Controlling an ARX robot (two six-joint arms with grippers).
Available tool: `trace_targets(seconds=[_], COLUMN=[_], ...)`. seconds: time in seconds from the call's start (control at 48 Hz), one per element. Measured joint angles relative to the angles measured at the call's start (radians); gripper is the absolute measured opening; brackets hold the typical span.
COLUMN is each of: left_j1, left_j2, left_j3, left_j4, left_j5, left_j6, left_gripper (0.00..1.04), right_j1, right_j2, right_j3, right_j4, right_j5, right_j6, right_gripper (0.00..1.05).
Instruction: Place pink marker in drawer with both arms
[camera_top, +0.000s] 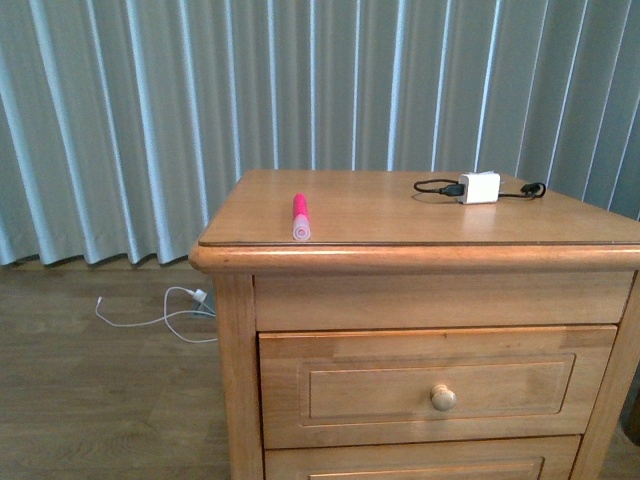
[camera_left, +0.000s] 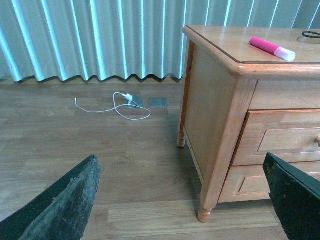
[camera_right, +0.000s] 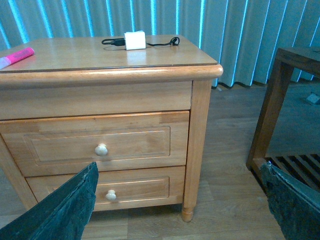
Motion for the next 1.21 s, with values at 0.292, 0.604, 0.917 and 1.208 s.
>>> trace_targets(seconds=[0.292,0.604,0.917,1.208], left_j1=[0.0,0.0,0.0,0.0], left_j2=[0.0,0.0,0.0,0.0], left_j3=[0.0,0.0,0.0,0.0], left_j4=[0.0,0.0,0.0,0.0], left_j5=[0.0,0.0,0.001,0.001], left_j6=[0.0,0.0,0.0,0.0], left_gripper=[0.99,0.99,0.99,0.99], right_j1=[0.0,0.0,0.203,0.488], right_j2=[0.0,0.0,0.401,1.194], right_j3=[0.0,0.0,0.144,0.419], right_j4=[0.0,0.0,-0.101,0.226], right_j5=[0.0,0.0,0.103,0.306], right_j6=[0.0,0.0,0.039,0.161], right_gripper=[0.96,0.96,0.96,0.96])
